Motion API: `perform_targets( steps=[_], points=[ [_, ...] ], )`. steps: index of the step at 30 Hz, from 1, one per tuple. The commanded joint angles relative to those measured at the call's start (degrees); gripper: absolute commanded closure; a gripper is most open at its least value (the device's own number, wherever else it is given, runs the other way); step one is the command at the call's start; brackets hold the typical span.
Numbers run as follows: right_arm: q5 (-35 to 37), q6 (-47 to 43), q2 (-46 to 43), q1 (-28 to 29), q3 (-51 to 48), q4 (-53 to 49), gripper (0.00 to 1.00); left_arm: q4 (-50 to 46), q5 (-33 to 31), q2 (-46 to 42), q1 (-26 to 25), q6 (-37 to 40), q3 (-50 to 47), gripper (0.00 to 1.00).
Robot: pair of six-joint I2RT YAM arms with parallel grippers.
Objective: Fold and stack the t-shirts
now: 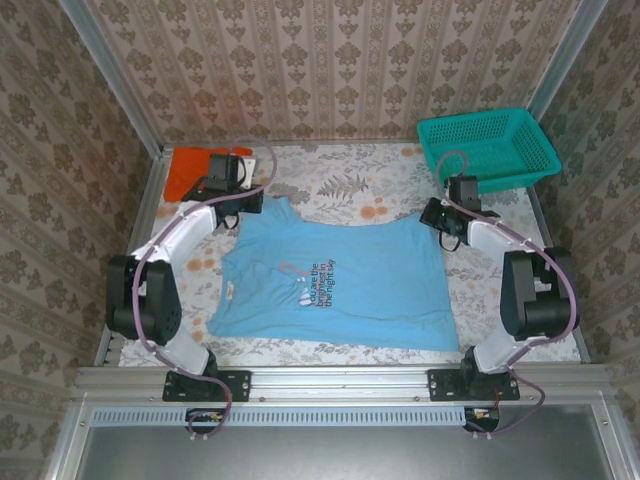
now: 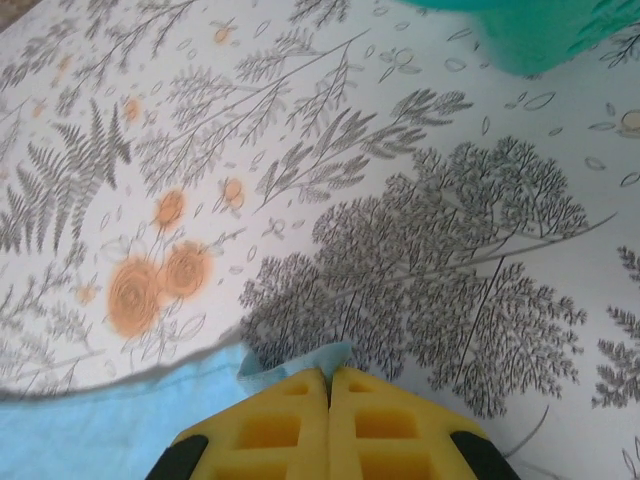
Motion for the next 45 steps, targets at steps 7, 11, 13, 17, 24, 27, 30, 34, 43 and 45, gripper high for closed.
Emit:
perform_targets(
  steps=[7, 11, 13, 17, 24, 27, 30, 34, 43, 45],
  points=[
    [-5.2, -8.0, -11.8, -0.2, -7.6, -6.1, 1.0, -4.1, -2.1, -16.2, 0.2, 2.1, -9.0, 1.0],
    [-5.6, -7.0, -17.9, -0.5, -11.1, -7.7, 1.0, -7.1, -3.6, -22.2, 0.2, 0.3, -13.3, 1.0],
    [-5.8, -5.7, -20.3, -0.7, -13.3, -7.8, 1.0, -8.9, -4.6, -24.8, 0.1, -1.1, -15.1, 1.0],
    [-5.7, -3.4, -24.9, -1.3, -17.8, -8.6, 1.0, -12.9, -5.5, -29.4, 0.1, -3.8, -18.6, 1.0],
    [-3.7, 4.4, -36.1, -4.9, -27.2, -10.3, 1.0, -20.2, -8.2, -35.0, 0.1, -11.4, -22.5, 0.97],
    [-4.1, 9.2, -42.1, -9.2, -31.7, -11.0, 0.9, -24.9, -11.9, -36.9, 0.0, -17.7, -23.5, 0.87],
    [-1.5, 13.1, -45.5, -11.7, -33.8, -13.5, 0.79, -29.9, -18.9, -40.1, 0.3, -25.8, -25.0, 0.68],
    [-0.2, 16.2, -45.1, -12.8, -31.9, -12.8, 0.66, -32.0, -25.3, -45.4, 2.1, -28.6, -24.4, 0.57],
    [-7.7, 19.3, -36.9, -8.5, -26.2, -7.8, 0.82, -18.2, -0.3, -32.6, 8.7, -20.5, -19.2, 0.58],
    [-8.2, 16.7, -30.5, -5.2, -22.4, -11.7, 0.84, -17.9, 5.3, -25.4, 7.7, -19.6, -16.7, 0.62]
  ],
)
